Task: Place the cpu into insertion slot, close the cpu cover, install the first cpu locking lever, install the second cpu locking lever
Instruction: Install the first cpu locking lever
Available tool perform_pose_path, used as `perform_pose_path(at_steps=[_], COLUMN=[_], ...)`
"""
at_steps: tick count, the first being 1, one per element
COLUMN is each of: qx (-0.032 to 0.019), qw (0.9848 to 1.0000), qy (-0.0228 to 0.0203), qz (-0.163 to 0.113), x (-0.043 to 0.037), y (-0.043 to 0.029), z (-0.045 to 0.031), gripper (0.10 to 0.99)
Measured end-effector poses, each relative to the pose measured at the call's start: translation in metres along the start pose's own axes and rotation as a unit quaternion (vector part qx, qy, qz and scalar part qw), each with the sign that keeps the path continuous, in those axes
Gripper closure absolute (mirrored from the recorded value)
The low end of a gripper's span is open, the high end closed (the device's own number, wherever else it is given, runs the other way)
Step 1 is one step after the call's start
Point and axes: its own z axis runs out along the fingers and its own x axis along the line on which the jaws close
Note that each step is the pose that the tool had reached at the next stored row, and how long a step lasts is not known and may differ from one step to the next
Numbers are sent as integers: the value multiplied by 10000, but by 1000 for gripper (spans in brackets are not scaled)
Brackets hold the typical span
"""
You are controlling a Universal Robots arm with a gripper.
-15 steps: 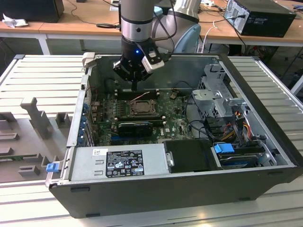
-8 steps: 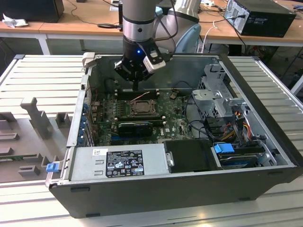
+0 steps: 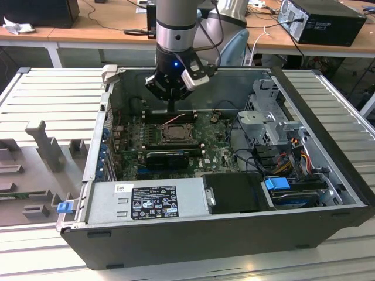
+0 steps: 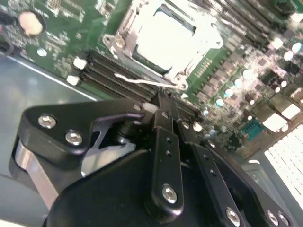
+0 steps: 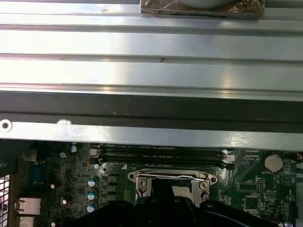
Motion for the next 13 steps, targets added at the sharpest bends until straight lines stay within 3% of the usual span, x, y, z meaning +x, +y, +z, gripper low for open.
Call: perform_pose_path(at_steps=[4, 5, 6, 7, 8, 9, 13], qx=[0, -32, -182, -276, -318, -412, -426], qw=[10000, 10000, 9998, 9996, 9995, 9991, 9991], qy=[1, -1, -5, -8, -9, -12, -14], qz=[0, -1, -4, -6, -7, -9, -15], x=[-99, -118, -126, -134, -136, -144, -146], y=[-3, -6, -11, -20, -28, -47, -67], z=[1, 2, 3, 5, 6, 15, 120], gripper=[980, 980, 980, 980, 980, 980, 980])
